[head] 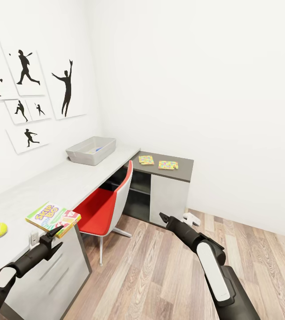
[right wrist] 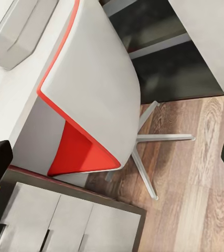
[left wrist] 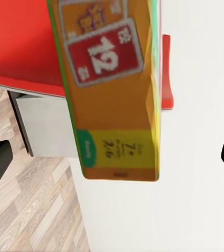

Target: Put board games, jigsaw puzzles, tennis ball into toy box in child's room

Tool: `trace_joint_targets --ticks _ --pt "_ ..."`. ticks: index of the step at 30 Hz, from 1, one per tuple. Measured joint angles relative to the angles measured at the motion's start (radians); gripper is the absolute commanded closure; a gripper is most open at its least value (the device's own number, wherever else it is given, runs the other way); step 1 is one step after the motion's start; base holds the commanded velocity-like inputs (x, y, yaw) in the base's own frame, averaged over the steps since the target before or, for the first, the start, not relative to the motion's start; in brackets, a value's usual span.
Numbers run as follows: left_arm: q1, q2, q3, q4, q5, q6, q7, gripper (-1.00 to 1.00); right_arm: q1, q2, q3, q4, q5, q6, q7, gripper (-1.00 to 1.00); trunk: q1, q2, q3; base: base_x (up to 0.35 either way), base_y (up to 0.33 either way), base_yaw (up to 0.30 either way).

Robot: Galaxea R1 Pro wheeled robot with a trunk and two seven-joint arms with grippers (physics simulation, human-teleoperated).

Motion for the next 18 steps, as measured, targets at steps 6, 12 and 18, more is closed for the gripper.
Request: trace_joint_targets --ticks 6,12,18 --pt "0.0 0.001 0.004 0.0 0.001 0.0 0.0 -1.0 0.0 0.0 0.0 0.0 0.0 0.0 0.0 -1.0 0.0 0.0 0.0 0.0 0.0 0.0" --pt "0.0 0.004 0.005 0.0 0.001 0.0 0.0 -1.0 0.0 0.0 0.0 0.0 0.0 0.0 0.0 -1.0 0.0 0.0 0.0 0.044 0.0 0.0" --pt "0.0 0.01 0.005 0.0 0.001 0.0 0.0 -1.0 0.0 0.0 0.0 0.0 0.0 0.0 0.0 -1.0 0.0 0.0 0.0 0.112 0.0 0.0"
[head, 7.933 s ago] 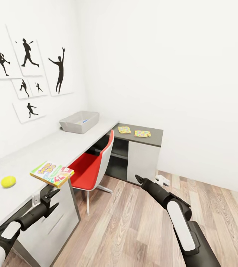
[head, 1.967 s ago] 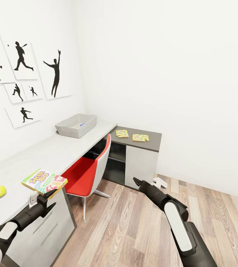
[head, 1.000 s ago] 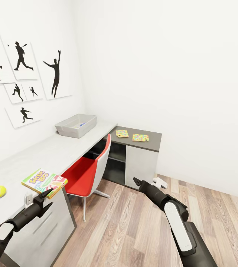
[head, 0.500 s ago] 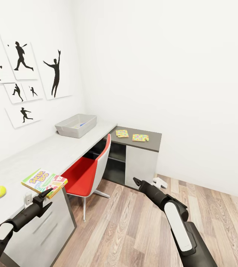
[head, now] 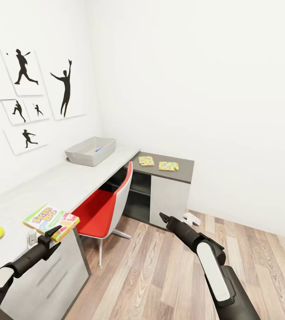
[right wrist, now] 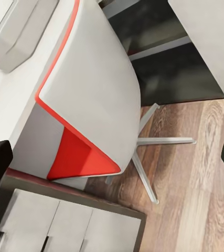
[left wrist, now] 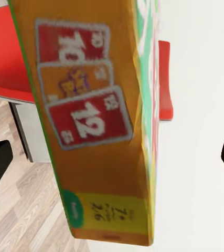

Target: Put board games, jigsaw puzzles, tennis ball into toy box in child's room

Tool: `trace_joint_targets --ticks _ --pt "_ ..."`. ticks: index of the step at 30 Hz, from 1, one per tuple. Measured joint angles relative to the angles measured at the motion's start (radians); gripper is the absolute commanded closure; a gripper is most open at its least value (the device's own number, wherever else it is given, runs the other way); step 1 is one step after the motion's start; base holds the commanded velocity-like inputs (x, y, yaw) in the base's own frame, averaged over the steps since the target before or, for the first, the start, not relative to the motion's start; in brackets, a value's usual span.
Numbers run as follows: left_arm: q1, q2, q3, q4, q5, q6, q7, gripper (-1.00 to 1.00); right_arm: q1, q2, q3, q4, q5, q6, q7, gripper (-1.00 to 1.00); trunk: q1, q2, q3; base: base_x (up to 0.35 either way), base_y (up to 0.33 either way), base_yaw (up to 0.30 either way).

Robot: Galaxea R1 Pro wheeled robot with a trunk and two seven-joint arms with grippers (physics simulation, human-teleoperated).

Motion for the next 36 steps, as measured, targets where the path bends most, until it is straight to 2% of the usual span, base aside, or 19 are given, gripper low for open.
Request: trace_joint_targets --ticks 36 --pt "0.0 0.007 0.005 0.0 0.0 0.002 0.0 -1.0 0.0 0.0 0.0 0.0 0.0 0.0 0.0 -1.0 0.0 0.0 0.0 0.013 0.0 0.0"
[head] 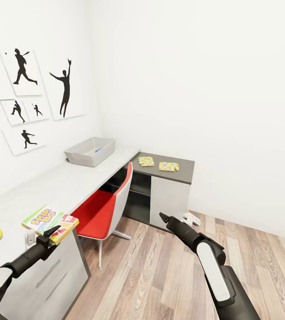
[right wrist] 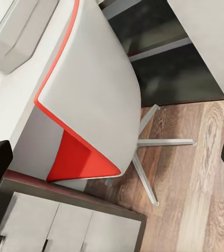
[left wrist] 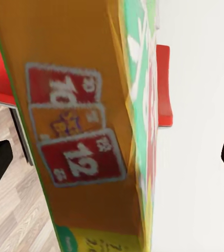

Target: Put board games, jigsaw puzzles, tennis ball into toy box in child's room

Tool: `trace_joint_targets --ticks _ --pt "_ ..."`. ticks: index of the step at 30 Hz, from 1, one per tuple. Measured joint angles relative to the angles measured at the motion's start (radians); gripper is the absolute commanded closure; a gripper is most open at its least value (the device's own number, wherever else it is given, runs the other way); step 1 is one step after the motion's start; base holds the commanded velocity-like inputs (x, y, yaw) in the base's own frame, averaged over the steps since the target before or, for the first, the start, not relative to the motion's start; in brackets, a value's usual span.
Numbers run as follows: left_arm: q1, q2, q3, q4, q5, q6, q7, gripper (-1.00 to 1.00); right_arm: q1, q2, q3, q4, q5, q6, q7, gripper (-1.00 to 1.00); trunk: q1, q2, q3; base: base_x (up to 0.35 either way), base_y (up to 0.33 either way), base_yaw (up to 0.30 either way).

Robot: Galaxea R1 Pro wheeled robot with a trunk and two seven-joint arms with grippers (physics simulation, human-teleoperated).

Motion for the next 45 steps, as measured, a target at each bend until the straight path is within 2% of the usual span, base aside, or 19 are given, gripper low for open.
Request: trace_joint_targets --ticks 8,23,24,34,36,45 --pt "0.001 0.016 0.032 0.0 0.001 0.002 0.001 -1.0 0.0 0.0 0.0 0.0 0.0 0.0 0.0 -1.0 0.0 0.0 0.0 0.0 0.0 0.0" --pt "0.001 0.016 0.036 0.0 0.0 0.002 0.002 -1.0 0.0 0.0 0.0 0.0 0.0 0.0 0.0 -1.0 0.0 0.0 0.0 0.0 0.0 0.0" --pt "0.0 0.016 0.036 0.0 0.0 0.002 0.002 1.0 0.0 0.0 0.0 0.0 0.0 0.0 0.0 -1.0 0.0 0.0 0.0 0.0 0.0 0.0" --pt "0.0 0.014 0.036 -0.001 0.02 0.013 0.004 1.0 0.0 0.0 0.0 0.0 0.0 0.0 0.0 -1.0 0.0 0.0 0.0 0.0 0.0 0.0" --pt "0.0 0.014 0.036 0.0 0.004 0.002 0.005 1.0 0.0 0.0 0.0 0.0 0.0 0.0 0.0 -1.0 0.0 0.0 0.0 0.0 0.0 0.0" --pt "0.0 0.014 0.036 0.0 0.002 0.0 0.003 1.0 0.0 0.0 0.0 0.0 0.0 0.0 0.0 -1.0 0.0 0.0 0.0 0.0 0.0 0.0"
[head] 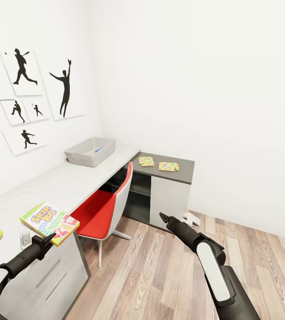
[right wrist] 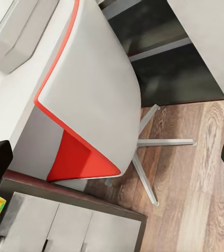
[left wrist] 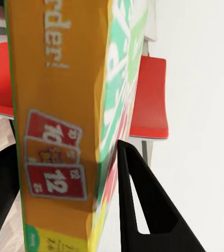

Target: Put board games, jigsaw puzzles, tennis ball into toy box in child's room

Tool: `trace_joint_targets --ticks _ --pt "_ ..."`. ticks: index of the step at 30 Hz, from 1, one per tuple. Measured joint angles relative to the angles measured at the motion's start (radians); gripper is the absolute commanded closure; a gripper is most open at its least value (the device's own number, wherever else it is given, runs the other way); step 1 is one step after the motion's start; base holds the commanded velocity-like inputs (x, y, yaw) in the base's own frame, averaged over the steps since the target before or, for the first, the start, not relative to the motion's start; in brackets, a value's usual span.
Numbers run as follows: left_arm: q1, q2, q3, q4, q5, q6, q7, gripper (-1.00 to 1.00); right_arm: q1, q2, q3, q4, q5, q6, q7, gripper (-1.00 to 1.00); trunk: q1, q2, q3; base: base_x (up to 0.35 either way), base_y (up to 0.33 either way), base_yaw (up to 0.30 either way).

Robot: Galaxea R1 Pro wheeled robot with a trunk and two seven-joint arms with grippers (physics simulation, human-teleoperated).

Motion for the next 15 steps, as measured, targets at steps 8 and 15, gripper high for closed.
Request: trace_joint_targets --ticks 8,15 --pt "0.0 0.0 0.0 0.0 -0.002 0.001 -0.002 1.0 0.0 0.0 0.0 0.0 0.0 0.0 0.0 -1.0 -0.015 0.028 0.012 0.0 0.0 0.0" --pt "-0.001 0.0 0.0 0.0 -0.003 -0.001 -0.002 1.0 0.0 0.0 0.0 0.0 0.0 0.0 0.0 -1.0 -0.042 0.077 0.034 0.0 0.0 0.0"
